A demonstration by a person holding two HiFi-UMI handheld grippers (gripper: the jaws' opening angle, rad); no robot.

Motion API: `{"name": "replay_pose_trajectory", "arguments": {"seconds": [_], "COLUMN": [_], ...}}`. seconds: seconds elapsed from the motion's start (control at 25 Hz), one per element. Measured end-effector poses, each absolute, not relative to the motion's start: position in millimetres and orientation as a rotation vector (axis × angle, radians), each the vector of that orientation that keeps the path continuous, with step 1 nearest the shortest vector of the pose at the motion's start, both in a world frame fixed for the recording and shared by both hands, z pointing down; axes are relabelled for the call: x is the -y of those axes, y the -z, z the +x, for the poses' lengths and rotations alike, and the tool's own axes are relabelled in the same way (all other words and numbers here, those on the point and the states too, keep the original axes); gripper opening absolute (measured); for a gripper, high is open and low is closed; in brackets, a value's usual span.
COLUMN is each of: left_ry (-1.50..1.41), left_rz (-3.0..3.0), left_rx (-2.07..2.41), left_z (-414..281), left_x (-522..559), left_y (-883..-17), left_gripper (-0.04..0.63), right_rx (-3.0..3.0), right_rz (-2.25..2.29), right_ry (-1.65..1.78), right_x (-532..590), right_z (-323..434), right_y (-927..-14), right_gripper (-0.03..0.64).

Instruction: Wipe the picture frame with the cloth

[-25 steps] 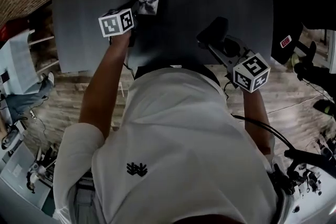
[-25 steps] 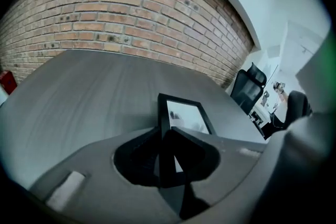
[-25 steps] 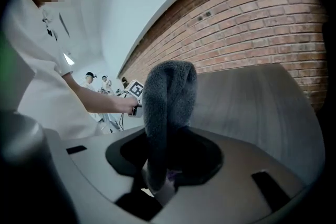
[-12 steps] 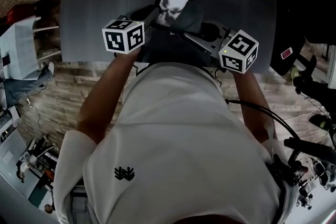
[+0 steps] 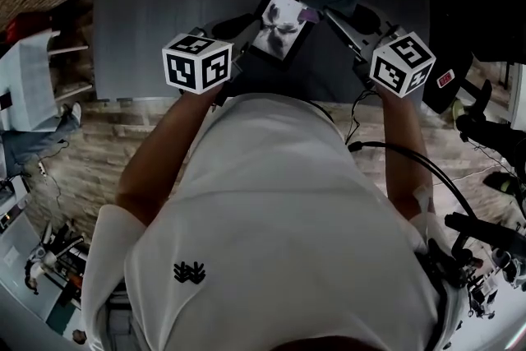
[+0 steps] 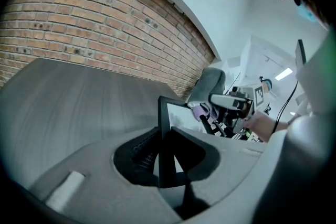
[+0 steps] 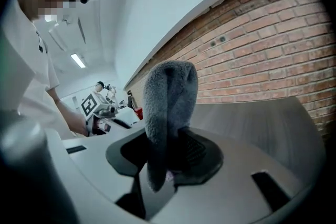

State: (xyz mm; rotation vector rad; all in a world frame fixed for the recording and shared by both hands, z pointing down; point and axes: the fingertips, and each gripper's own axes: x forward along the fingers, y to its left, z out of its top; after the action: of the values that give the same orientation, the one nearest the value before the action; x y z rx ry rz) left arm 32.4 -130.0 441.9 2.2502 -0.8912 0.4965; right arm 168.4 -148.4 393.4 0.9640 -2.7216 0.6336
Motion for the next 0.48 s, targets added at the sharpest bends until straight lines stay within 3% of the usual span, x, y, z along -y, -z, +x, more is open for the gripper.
{"name": "replay_pose_trajectory", "arguments": {"seconds": [0.48], "left_ry": [-0.471], "left_rz": [2.283], "left_rx": [0.888], "left_z": [16], "left_x": [144], "left_y": [-439], "left_gripper": [0.075], "right_rx": [2.803], "right_rz": [0.615], "right_ry": [-0.582], "right_x": [77], "right_z": [70], "right_y": [-384], "right_gripper": [0.141]}}
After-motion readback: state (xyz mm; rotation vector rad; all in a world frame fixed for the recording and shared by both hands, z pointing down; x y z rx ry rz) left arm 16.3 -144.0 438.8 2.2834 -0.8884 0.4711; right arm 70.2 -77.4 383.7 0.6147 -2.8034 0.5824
